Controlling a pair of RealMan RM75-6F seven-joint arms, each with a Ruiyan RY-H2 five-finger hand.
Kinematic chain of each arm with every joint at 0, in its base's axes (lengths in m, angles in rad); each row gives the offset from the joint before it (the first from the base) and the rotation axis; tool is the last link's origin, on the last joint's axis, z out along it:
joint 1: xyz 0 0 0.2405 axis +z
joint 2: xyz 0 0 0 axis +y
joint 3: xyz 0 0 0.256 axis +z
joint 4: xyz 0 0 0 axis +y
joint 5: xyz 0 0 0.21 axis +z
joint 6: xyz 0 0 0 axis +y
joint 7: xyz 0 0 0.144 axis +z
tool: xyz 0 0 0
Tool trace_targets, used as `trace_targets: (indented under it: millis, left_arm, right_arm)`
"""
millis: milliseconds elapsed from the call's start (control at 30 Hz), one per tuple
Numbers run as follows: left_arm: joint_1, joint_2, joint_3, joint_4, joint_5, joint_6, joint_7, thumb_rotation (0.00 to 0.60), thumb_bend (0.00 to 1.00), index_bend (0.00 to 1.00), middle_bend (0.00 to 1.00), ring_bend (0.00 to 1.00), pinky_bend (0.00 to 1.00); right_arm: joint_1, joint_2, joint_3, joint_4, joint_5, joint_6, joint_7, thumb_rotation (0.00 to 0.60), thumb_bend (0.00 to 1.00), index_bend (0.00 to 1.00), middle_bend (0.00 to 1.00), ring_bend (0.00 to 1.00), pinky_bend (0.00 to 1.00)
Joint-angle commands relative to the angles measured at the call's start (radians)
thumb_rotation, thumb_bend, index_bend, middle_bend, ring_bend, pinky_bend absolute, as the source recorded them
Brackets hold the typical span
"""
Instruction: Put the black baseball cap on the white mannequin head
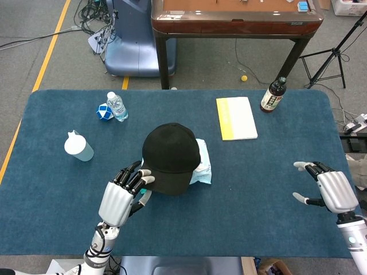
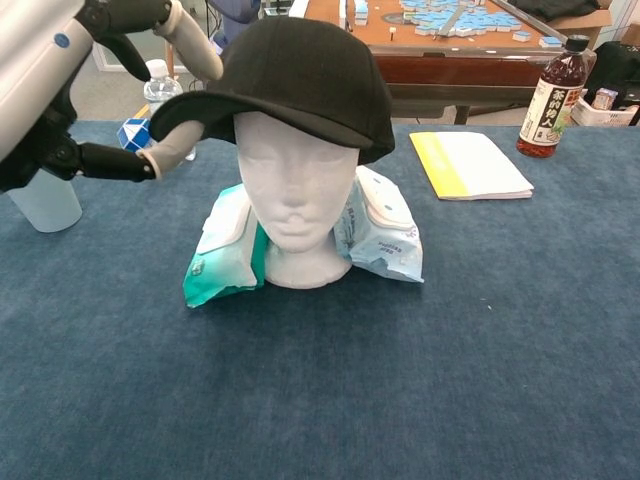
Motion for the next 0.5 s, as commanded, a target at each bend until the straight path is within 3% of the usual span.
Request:
trace_targets:
  millis: [33,167,500]
  left_arm:
    - [0.012,0.007,0.0,-0.025,-0.006,-0.019,0.026,0.6,0.24,0.19,0.34,0.15,0.33]
    - [0.027,0.017,0.001,-0.041,-0.001,-0.024,0.038,0.6,0.2,0.1,0.32,0.14,0.32]
    - [0.103,0.105,0.029,-0.122,-0.025,-0.035,0.136,0.6,0.17,0.09,0.29,0.12,0.29]
  right_arm:
    - [0.0,0.0,-0.001,-0.001,-0.002,0.0,-0.001,0.6,0.02,0.28,0.37,0.29,0.46]
    - [0.0,0.0,0.0,-0.001,0.0,0.001,-0.002,0.6,0.02,0.28,0.37,0.29,0.46]
    - [0.001,-0.003,-0.001,-0.002,0.0,-0.002,-0.011,0.6,0.02,0.28,0.37,0.29,0.46]
